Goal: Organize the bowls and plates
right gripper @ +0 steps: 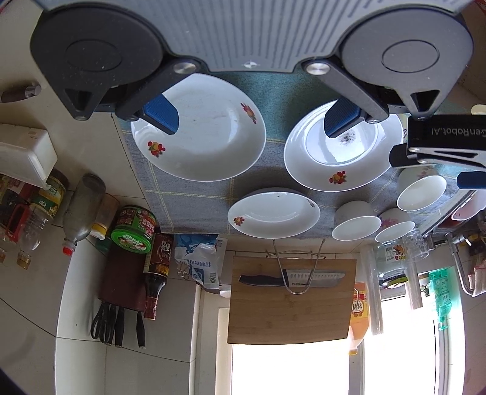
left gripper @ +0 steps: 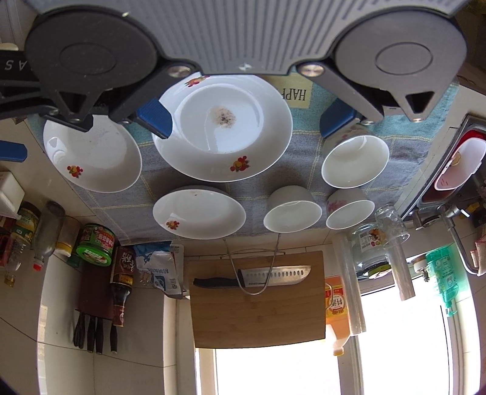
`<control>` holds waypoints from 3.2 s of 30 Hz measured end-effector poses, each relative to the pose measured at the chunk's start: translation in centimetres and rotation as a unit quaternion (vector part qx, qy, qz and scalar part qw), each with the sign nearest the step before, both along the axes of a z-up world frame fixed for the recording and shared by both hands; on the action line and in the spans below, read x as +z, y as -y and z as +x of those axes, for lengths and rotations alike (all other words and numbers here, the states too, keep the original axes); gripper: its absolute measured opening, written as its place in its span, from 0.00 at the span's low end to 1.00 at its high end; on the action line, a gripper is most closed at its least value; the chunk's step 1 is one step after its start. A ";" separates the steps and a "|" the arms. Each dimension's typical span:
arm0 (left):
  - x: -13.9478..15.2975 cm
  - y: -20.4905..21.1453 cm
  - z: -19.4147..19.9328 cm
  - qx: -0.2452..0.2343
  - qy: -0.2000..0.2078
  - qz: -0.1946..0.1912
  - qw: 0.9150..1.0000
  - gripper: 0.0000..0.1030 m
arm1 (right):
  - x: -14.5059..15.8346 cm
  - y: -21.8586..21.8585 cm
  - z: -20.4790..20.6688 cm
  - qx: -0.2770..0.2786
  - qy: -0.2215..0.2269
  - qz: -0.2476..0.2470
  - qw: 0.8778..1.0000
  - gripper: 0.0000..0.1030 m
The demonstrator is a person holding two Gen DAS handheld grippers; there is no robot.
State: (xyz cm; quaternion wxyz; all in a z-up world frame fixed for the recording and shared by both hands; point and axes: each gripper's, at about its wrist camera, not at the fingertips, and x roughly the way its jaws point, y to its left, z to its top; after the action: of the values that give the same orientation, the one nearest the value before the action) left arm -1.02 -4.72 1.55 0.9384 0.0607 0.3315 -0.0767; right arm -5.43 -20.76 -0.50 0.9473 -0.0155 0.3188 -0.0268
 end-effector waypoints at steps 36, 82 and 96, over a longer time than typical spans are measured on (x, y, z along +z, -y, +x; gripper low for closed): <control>-3.3 13.6 13.8 -0.323 -0.071 -0.012 0.944 0.99 | -10.8 7.6 3.3 -0.012 -0.044 0.022 0.999 1.00; -9.4 24.0 21.9 -0.566 -0.307 0.103 0.758 0.83 | -11.1 8.3 4.2 0.033 -0.025 0.006 0.999 1.00; -8.0 24.2 23.4 -0.561 -0.300 0.079 0.768 0.83 | -10.1 8.8 5.4 0.037 -0.046 0.006 0.998 1.00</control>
State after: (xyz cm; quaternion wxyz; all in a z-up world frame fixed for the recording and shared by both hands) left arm 22.42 -28.96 -6.43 0.5731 0.2838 0.5080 -0.5770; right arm -0.06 -29.60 -10.61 0.9322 -0.0232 0.3610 0.0109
